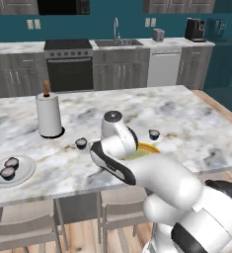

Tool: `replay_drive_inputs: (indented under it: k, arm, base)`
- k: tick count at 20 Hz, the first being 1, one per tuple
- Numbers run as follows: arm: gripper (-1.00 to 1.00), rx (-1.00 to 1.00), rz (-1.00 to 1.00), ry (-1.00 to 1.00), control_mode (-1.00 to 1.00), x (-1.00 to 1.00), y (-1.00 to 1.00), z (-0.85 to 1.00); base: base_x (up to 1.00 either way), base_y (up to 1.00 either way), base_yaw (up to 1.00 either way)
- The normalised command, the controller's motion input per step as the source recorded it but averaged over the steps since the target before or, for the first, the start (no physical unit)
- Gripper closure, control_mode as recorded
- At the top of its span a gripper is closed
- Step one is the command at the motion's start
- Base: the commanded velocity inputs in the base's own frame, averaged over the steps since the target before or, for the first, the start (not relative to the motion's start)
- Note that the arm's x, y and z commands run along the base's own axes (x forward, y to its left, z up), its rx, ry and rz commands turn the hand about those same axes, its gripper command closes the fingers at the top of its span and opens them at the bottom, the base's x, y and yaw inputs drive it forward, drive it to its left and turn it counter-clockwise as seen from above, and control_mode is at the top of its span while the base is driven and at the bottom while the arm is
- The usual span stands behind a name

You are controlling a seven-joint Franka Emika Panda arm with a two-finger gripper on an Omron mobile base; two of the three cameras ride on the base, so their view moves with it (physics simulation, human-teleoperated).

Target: Place two yogurt containers on each plate.

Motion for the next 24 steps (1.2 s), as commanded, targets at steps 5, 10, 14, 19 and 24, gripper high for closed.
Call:
replay_drive_inputs:
  k: [5, 10, 14, 19, 24]
  arm:
    - [-1.00, 0.00, -0.20, 0.14, -1.00, 0.64, 0.66, -0.30]
    - [-1.00, 0.02, -0.09, 0.06, -1.00, 0.77, 0.37, -0.32]
    - [-1.00, 0.03, 0.00, -0.01, -1.00, 0.58, 0.00, -0.20]
    - [-1.00, 0.08, 0.01, -0.05, -1.00, 0.53, 0.04, -0.14]
    - [-1.00, 0.10, 0.06, 0.00, -1.00, 0.43, 0.01, -0.26]
  base:
    - [0.00, 0.00, 0.00]
    - [0.00, 0.00, 0.00]
    - [0.00, 0.00, 0.00]
    - [0.00, 0.00, 0.00]
    - [0.00, 0.00, 0.00]
